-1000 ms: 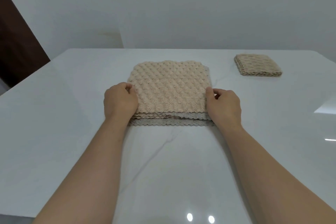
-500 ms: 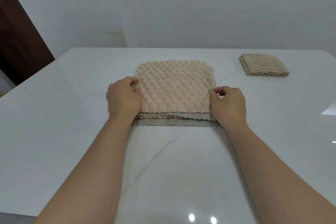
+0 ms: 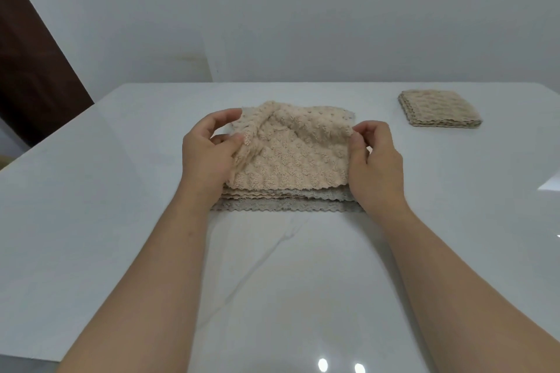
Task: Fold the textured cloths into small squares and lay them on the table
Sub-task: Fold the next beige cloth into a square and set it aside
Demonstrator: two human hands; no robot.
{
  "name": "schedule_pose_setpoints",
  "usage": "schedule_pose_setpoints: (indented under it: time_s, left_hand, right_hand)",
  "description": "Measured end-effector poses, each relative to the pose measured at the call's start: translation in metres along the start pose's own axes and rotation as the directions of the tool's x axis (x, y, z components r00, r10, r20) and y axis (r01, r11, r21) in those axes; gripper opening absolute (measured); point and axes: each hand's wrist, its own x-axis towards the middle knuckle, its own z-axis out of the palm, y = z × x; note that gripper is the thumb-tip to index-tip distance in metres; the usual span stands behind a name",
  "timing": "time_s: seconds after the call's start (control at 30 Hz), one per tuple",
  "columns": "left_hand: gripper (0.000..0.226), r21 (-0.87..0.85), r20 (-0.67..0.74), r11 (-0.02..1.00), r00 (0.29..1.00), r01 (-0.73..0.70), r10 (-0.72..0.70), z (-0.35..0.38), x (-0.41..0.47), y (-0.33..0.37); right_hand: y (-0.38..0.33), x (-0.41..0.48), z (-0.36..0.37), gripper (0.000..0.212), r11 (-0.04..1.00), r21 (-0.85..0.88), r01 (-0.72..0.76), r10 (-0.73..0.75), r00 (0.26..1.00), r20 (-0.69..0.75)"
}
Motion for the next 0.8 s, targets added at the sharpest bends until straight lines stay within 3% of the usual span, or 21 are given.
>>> schedule_pose_setpoints:
  time_s: [0.13, 0.27, 0.4, 0.57, 0.67, 0.8]
  left_hand:
    - [0.037, -0.129, 0.077, 0.991, 0.997, 0.026, -0.016, 0.0013, 0.0016, -0.0012]
    - [0.052, -0.163, 0.113, 0.986, 0.994, 0.02, -0.002, 0.003, 0.0001, 0.0013]
    - [0.051, -0.115, 0.106, 0.992, 0.992, -0.049, 0.061, 0.0032, -0.0019, 0.0015]
    - [0.05, 0.032, 0.099, 0.991, 0.987, -0.127, 0.124, 0.0017, -0.0017, -0.0011]
    - [0.044, 0.113, 0.057, 0.98, 0.986, -0.162, 0.156, 0.0015, -0.0026, -0.0016]
    - [0.033, 0.115, 0.023, 0.979, 0.986, -0.169, 0.167, 0.0027, -0.0051, 0.0024]
  right_hand:
    - [-0.0001, -0.0036, -0.0006, 0.022, 0.999, 0.041, 0.02, -0.023, 0.998, 0.052]
    - [-0.0006, -0.0027, 0.0002, 0.042, 1.0, 0.01, 0.026, -0.026, 0.997, 0.079]
    - [-0.006, -0.0044, -0.001, 0.054, 0.999, 0.049, -0.021, 0.016, 0.995, 0.093]
    - [-0.0042, -0.0039, -0.0037, 0.069, 0.999, -0.036, 0.006, -0.002, 0.996, 0.094]
    - [-0.001, -0.0027, -0.0028, 0.069, 0.998, -0.056, 0.004, 0.0, 0.998, 0.067]
    - [0.0007, -0.001, -0.0035, 0.054, 0.997, -0.072, 0.021, -0.019, 1.0, 0.02]
